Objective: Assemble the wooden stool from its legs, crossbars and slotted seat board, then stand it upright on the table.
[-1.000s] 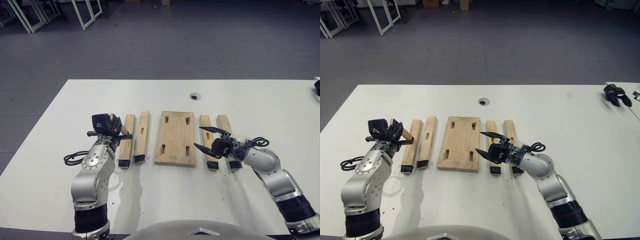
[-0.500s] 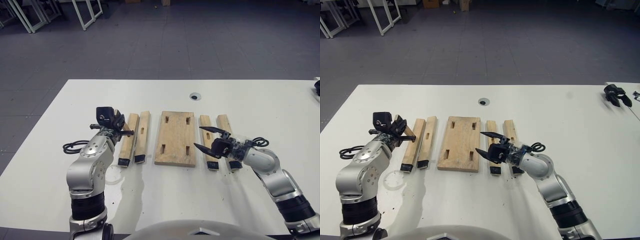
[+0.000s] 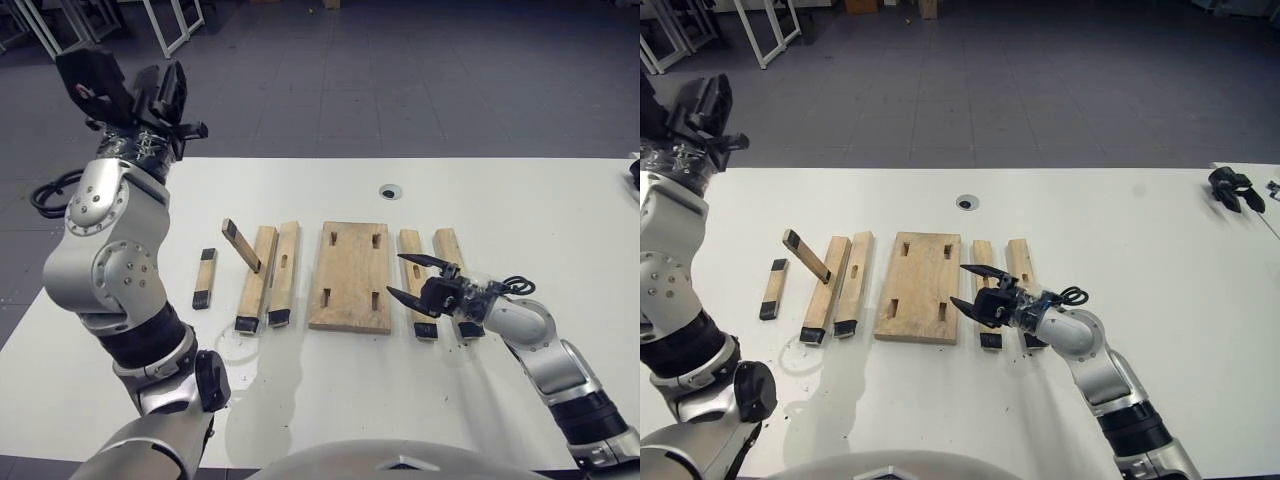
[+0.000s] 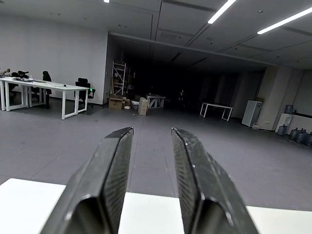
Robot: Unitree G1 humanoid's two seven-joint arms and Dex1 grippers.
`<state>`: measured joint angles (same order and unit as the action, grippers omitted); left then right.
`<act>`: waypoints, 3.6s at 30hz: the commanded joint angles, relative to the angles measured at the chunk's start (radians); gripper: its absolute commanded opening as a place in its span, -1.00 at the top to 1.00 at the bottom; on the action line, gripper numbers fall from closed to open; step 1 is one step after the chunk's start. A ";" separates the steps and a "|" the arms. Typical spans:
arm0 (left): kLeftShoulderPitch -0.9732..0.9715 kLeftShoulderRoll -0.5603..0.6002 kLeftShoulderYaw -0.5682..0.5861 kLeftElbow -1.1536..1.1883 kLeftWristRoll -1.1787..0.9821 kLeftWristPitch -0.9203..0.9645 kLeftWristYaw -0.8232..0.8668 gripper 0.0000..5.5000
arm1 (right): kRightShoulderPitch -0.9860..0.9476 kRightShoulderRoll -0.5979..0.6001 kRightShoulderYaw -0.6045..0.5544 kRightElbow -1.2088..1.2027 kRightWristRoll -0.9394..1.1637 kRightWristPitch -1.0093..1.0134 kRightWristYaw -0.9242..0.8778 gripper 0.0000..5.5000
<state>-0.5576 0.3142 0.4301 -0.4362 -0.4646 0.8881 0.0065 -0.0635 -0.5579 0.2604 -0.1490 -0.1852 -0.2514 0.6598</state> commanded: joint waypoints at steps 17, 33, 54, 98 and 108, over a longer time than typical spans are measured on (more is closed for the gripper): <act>0.121 0.049 -0.120 0.086 0.091 -0.201 -0.090 0.47 | 0.003 0.015 0.009 -0.002 -0.026 0.011 -0.025 -0.14; 0.805 -0.005 -0.169 -0.343 0.044 -0.107 -0.175 0.12 | 0.058 -0.011 0.002 -0.035 -0.023 0.014 -0.023 -0.14; 0.915 -0.012 -0.367 -0.054 0.238 -0.170 -0.168 -0.17 | 0.033 -0.024 -0.008 0.000 -0.016 0.015 -0.011 -0.14; 0.395 -0.614 -0.152 -0.053 -1.508 -0.173 0.066 0.62 | -0.487 0.112 -0.468 0.165 1.277 1.501 0.308 -0.91; 0.495 -0.519 -0.342 -0.005 -1.508 0.006 -0.155 0.62 | -0.747 0.182 -0.410 0.449 1.304 1.499 0.535 -0.92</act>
<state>-0.0719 -0.0682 0.1082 -0.4744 -1.9509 0.8422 -0.0671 -0.7334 -0.4046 -0.1804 0.2861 1.1273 1.2730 1.1470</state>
